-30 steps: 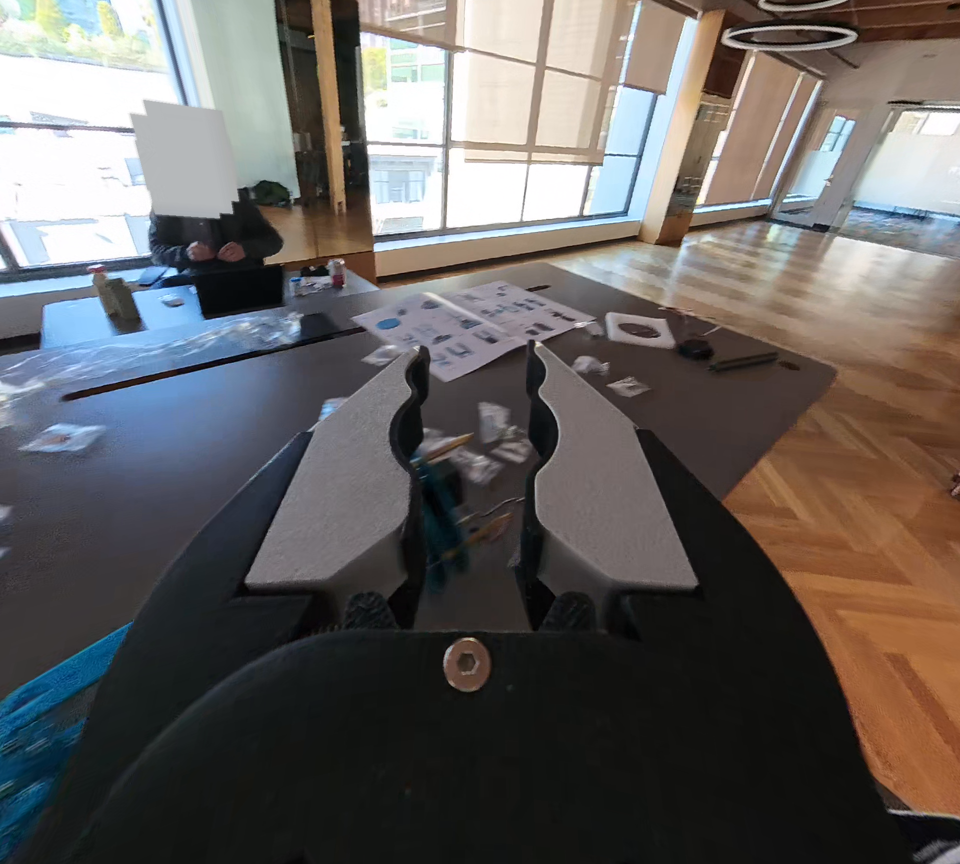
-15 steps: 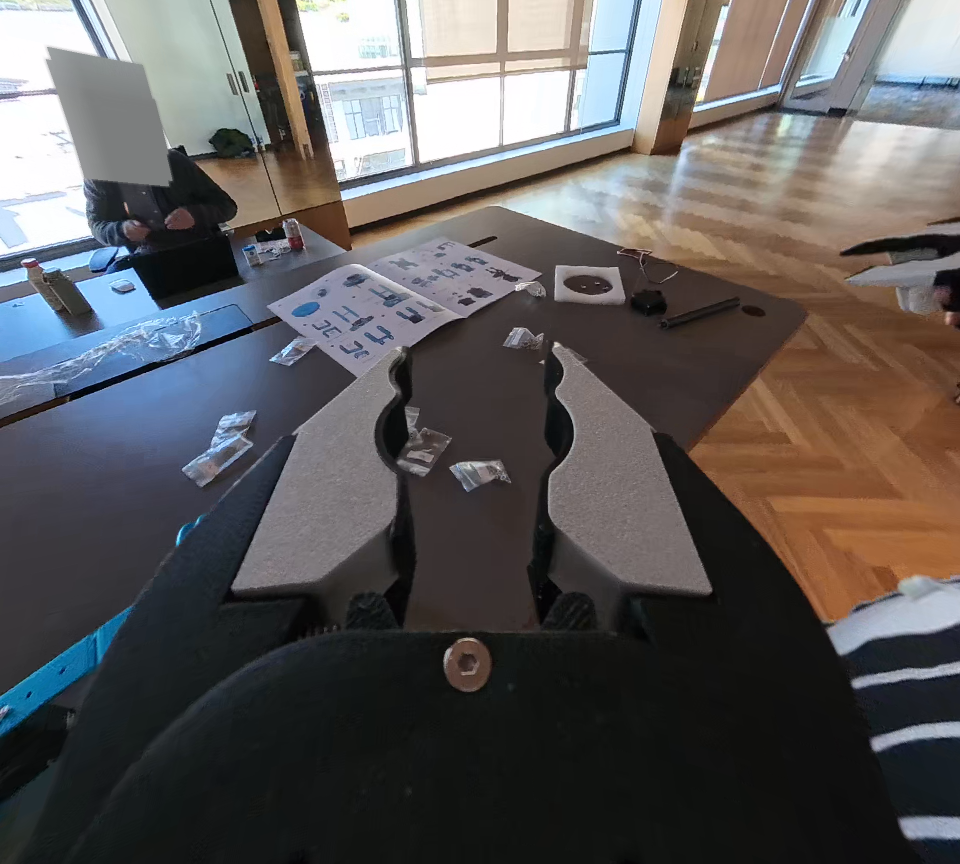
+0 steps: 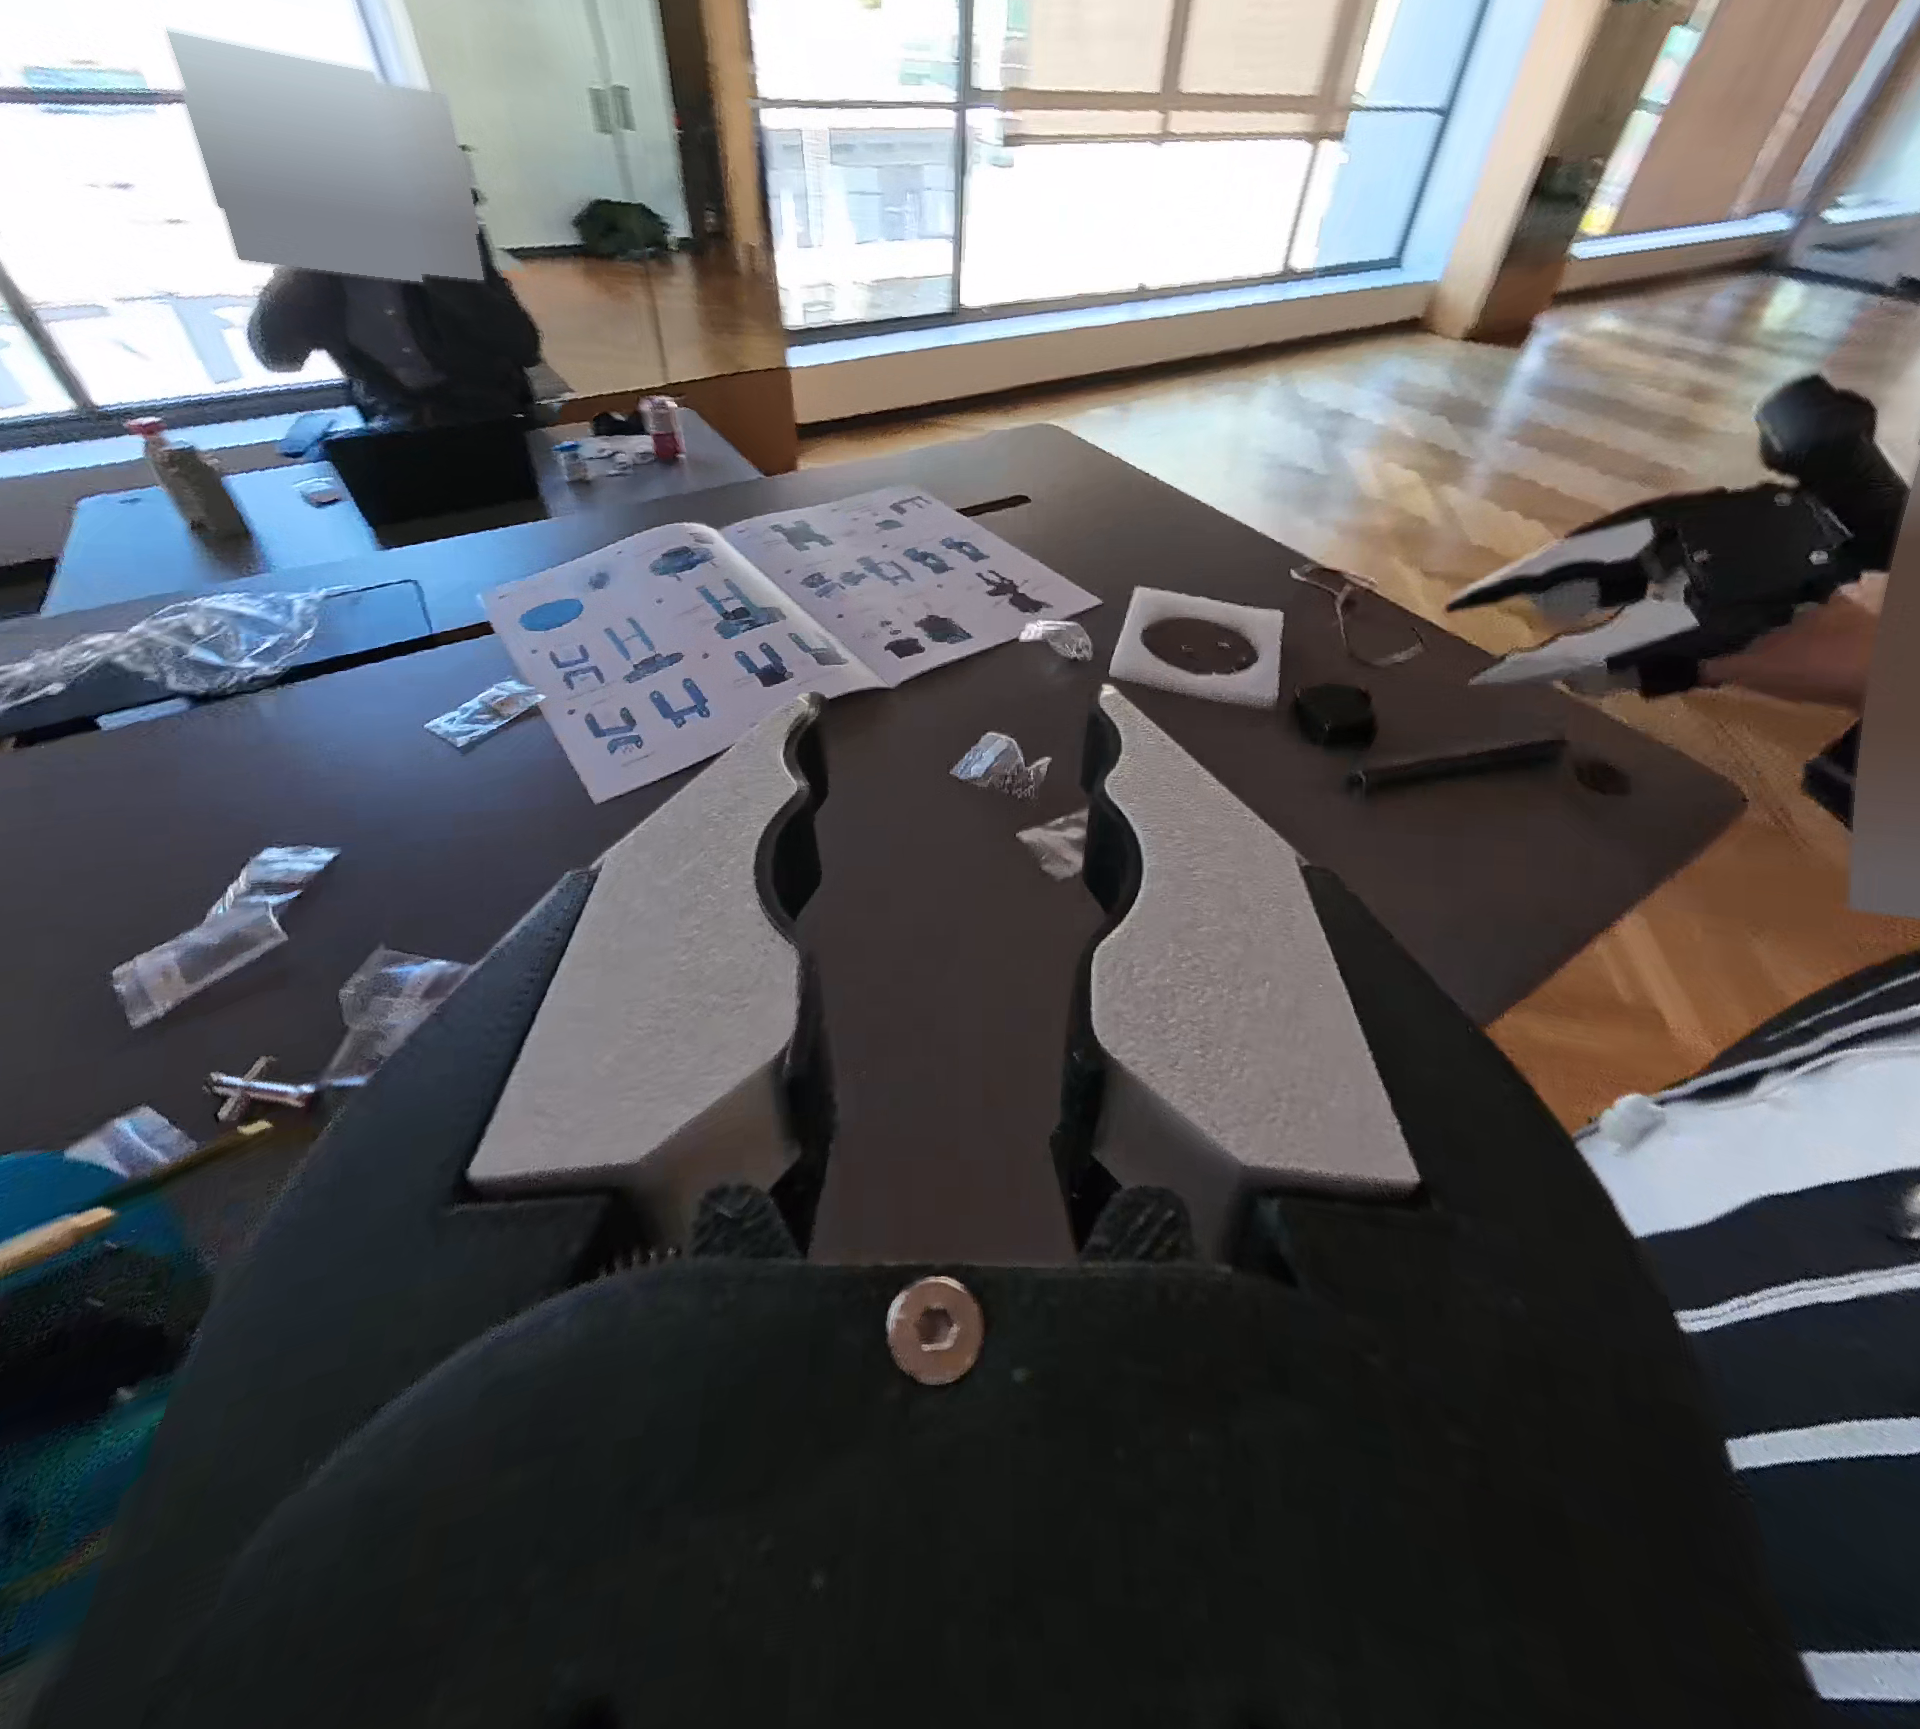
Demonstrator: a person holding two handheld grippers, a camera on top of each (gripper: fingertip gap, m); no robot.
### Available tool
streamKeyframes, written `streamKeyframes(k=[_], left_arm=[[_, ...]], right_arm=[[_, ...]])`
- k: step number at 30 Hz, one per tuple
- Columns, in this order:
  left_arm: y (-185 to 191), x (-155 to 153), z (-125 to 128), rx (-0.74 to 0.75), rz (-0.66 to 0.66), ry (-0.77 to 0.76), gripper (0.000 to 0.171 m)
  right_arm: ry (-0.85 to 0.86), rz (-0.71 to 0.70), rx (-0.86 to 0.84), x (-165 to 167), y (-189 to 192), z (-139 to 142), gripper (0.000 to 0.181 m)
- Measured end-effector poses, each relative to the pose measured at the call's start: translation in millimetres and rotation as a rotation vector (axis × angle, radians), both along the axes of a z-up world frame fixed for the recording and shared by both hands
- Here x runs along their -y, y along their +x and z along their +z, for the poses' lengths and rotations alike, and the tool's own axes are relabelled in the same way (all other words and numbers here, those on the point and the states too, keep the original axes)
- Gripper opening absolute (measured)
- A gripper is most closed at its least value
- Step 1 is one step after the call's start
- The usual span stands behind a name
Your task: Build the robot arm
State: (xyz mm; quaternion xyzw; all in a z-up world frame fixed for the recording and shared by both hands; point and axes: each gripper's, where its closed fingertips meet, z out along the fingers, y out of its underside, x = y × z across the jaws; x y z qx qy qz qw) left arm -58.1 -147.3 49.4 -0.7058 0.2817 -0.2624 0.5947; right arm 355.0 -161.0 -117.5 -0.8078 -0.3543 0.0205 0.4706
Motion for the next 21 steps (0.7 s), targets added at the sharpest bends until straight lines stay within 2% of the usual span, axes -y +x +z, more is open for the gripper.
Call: streamKeyframes(k=[3,7,10,14,21], left_arm=[[31.6,8.0,-5.9,0.035,0.101,-0.027,0.046],[88.9,16.1,-6.5,0.040,0.102,-0.099,0.047],[121.4,21.2,-4.8,-0.024,0.132,-0.108,0.048],[144.5,24.7,-13.5,-0.082,0.172,-0.137,0.048],[170.0,20.2,-26.8,0.002,0.179,-0.221,0.044]], right_arm=[[-0.013,0.142,0.022,-15.0,16.4,-11.3,0.055],[-0.028,0.317,0.018,-25.3,24.2,-18.4,0.057],[-0.034,0.435,-0.006,-29.9,18.4,-18.3,0.058],[-0.050,0.579,0.018,-32.1,7.2,-27.2,0.058],[-0.126,0.740,0.005,-30.3,-3.5,-39.6,0.059]])
